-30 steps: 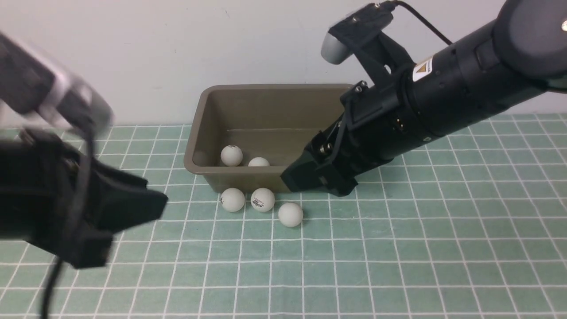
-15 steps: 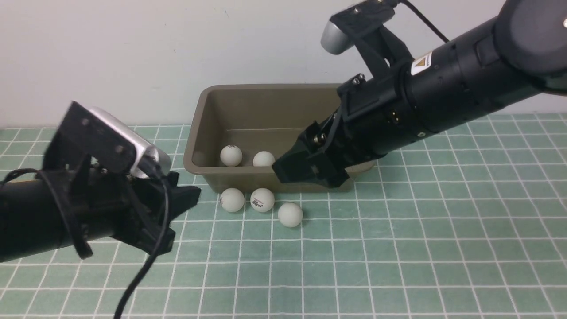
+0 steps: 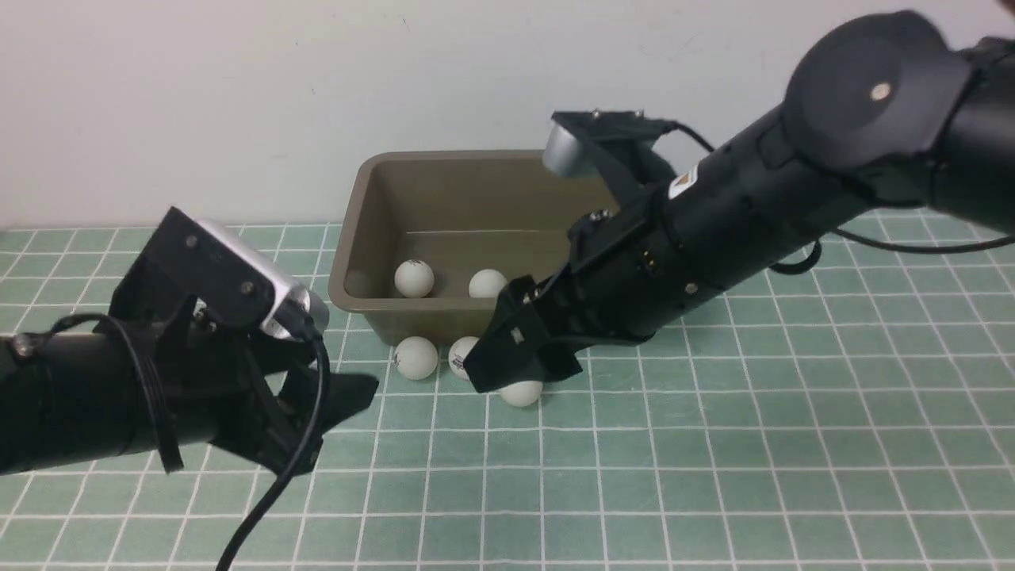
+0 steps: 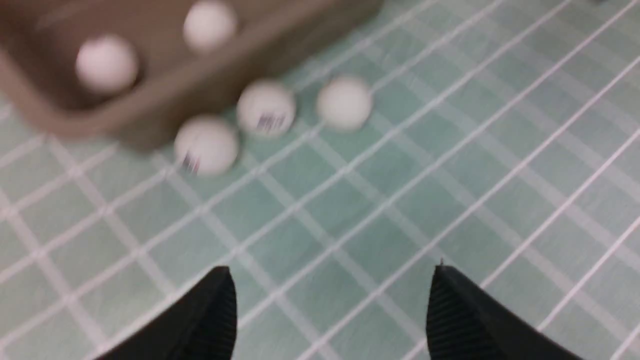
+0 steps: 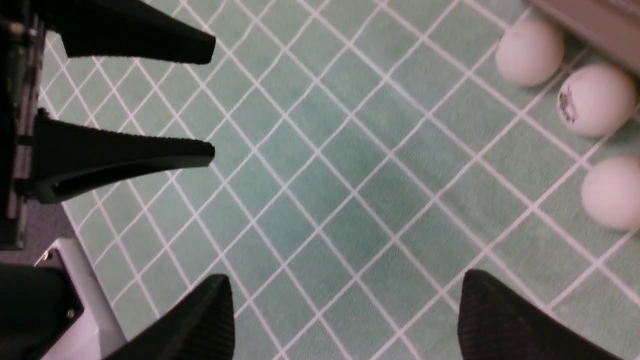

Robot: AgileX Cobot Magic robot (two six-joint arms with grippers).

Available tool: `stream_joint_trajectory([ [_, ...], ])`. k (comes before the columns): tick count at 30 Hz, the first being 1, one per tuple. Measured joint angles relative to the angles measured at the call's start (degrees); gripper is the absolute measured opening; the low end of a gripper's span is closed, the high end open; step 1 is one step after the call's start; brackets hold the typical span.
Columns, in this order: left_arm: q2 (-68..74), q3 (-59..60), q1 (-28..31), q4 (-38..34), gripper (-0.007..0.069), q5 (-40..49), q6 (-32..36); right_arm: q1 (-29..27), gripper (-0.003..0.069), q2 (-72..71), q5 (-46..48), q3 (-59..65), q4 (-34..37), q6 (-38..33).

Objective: Put the table tennis balls in the box on the green coffee tablecloth.
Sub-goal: 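Reach for and grasp a ping pong ball on the table beside the basket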

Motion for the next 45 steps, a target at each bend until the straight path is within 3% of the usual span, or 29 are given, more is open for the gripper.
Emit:
stream_joint_trajectory([
  [7, 0.0, 0.0, 0.0, 16.3, 0.0461, -1.0, -15.6, 0.1, 0.0504, 0.8, -3.3, 0.0, 0.2, -0.4],
  [12, 0.0, 0.0, 0.0, 22.0, 0.0461, -1.3, -21.7, 0.1, 0.0487, 3.7, -4.8, 0.0, 0.2, 0.5],
  [21, 0.0, 0.0, 0.0, 23.5, 0.0461, -2.2, -24.0, 0.1, 0.0482, 9.4, -8.7, 0.0, -2.3, 1.8],
  [28, 0.0, 0.0, 0.0, 23.5, 0.0461, -2.5, -24.0, 0.1, 0.0422, 10.7, -12.8, 0.0, -14.6, 2.4],
  [34, 0.0, 0.0, 0.0, 23.5, 0.0461, -2.6, -24.0, 0.1, 0.0402, 11.6, -14.3, 0.0, -17.0, 3.0],
  [39, 0.0, 0.0, 0.0, 23.6, 0.0461, -2.7, -24.0, 0.1, 0.0424, 13.3, -15.2, 0.0, -17.1, 2.4],
  [45, 0.0, 0.0, 0.0, 23.6, 0.0461, -3.0, -24.0, 0.1, 0.0503, 16.0, -17.5, 0.0, -17.1, 1.8],
])
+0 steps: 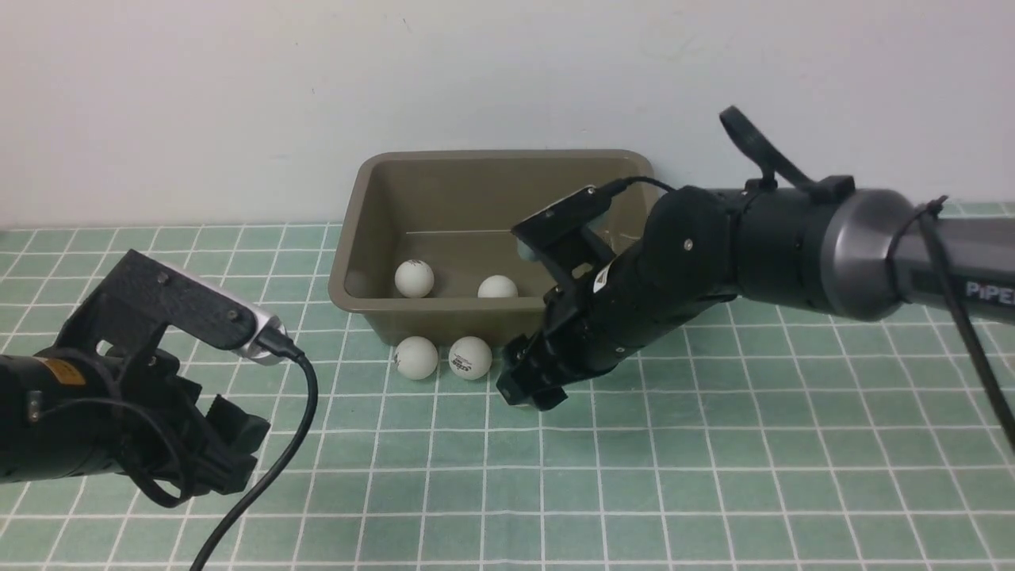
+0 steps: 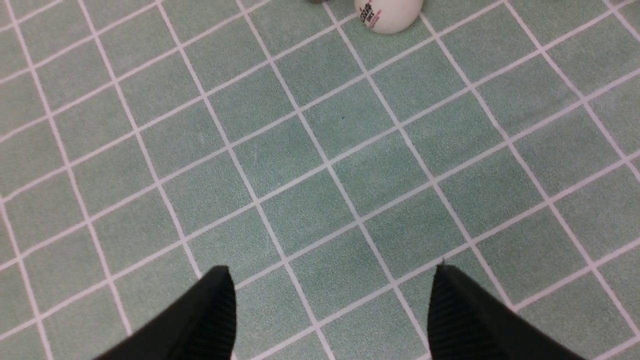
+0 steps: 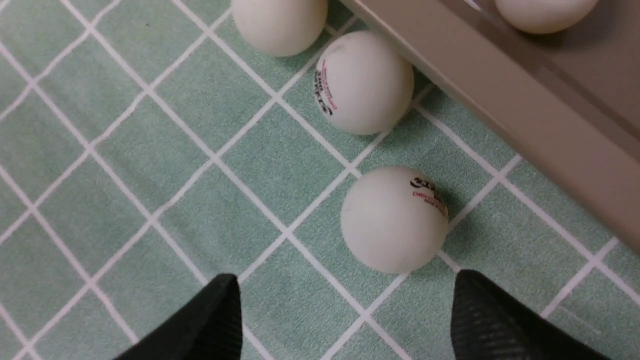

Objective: Put the table tennis balls in the box on the green coffee tablecloth.
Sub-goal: 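Reach for and grasp a ping pong ball on the table beside the basket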

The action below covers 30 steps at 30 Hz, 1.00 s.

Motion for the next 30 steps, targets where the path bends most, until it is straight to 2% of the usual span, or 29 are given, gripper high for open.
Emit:
stream_joint_trajectory([
  [30, 0.0, 0.0, 0.0, 0.0, 0.0461, -1.3, 0.0, 0.0, 0.0510, 7.1, -11.1, -0.1, 7.8, -1.3],
])
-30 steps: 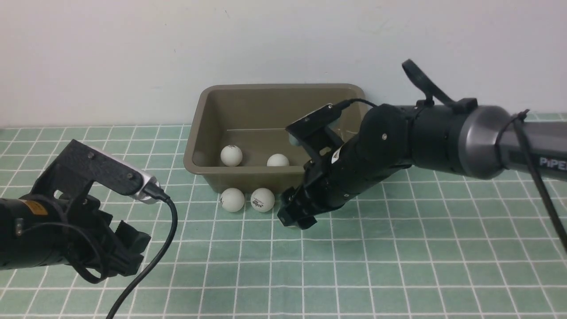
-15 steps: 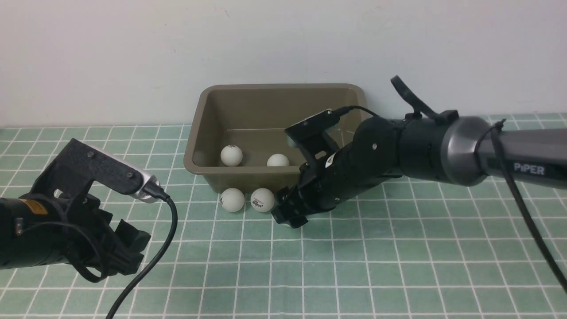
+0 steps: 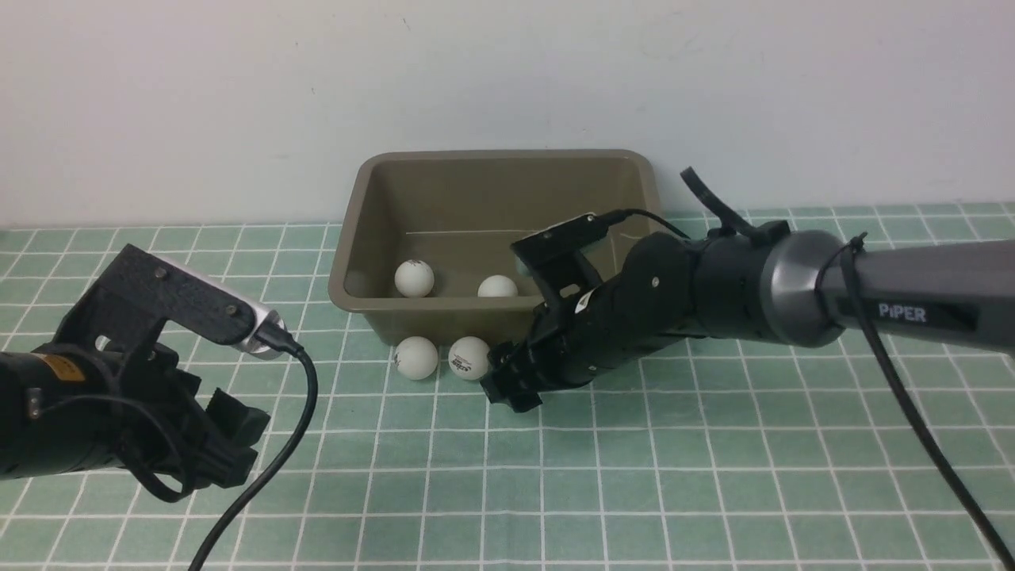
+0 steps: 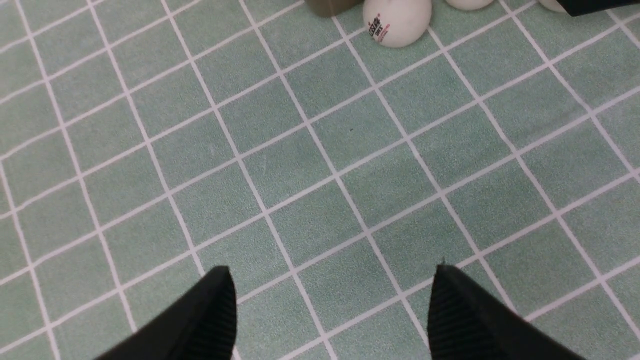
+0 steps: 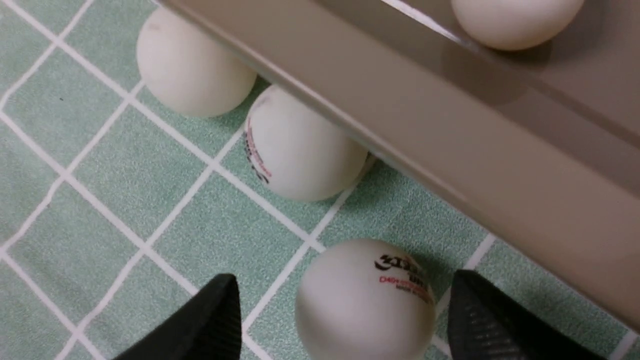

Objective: Put the table tennis balls in the box on the green coffee tablecloth.
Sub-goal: 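Reach for and grasp a ping pong ball on the table beside the basket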

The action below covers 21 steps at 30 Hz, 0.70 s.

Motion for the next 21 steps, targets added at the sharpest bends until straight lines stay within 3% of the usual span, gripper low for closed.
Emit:
stream_joint_trajectory([
  [13, 0.0, 0.0, 0.0, 0.0, 0.0461, -0.1, 0.0, 0.0, 0.0372, 0.0, 1.8, 0.0, 0.4, 0.0],
  [21, 0.0, 0.0, 0.0, 0.0, 0.0461, -0.3, 0.0, 0.0, 0.0201, 0.0, 1.9, -0.3, 0.4, 0.0],
])
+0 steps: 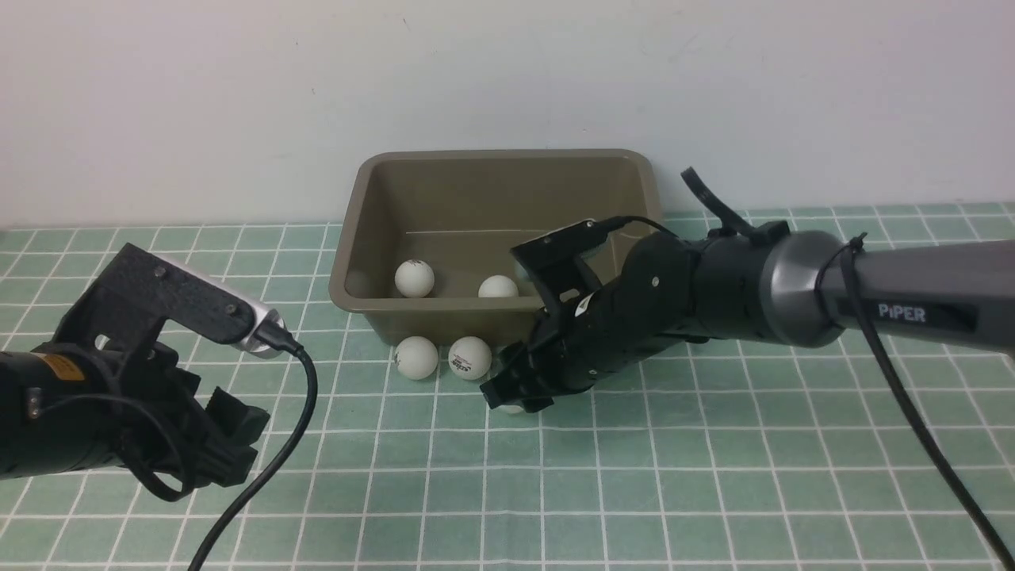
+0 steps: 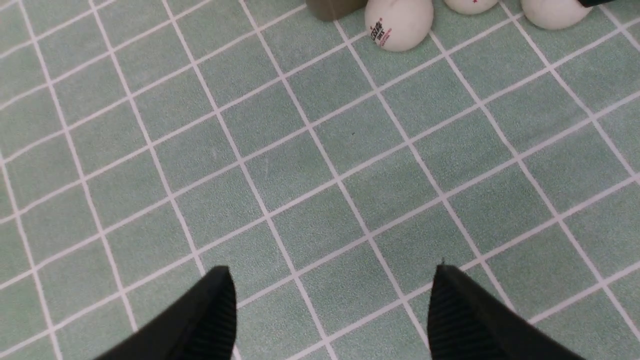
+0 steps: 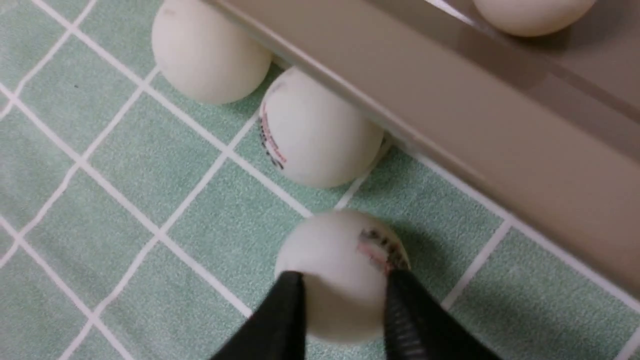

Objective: Put the table tennis balls in the box on the green coffee tablecloth.
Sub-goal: 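Reach for and grasp a ping pong ball on the table beside the basket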

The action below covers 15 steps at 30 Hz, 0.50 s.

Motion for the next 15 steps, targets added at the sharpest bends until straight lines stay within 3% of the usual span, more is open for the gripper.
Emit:
stream_joint_trajectory([
  [2, 0.0, 0.0, 0.0, 0.0, 0.0461, 0.0, 0.0, 0.0, 0.0136, 0.0, 0.0, 0.0, -0.1, 0.0],
  [6, 0.0, 0.0, 0.0, 0.0, 0.0461, 0.0, 0.0, 0.0, 0.0081, 0.0, 0.1, 0.0, -0.1, 0.0],
  [11, 0.0, 0.0, 0.0, 0.0, 0.0461, 0.0, 0.0, 0.0, 0.0074, 0.0, 0.1, 0.0, -0.2, 0.0],
  [15, 0.0, 0.0, 0.0, 0.0, 0.0461, 0.0, 0.0, 0.0, 0.0111, 0.0, 1.0, 0.0, -0.2, 0.0],
])
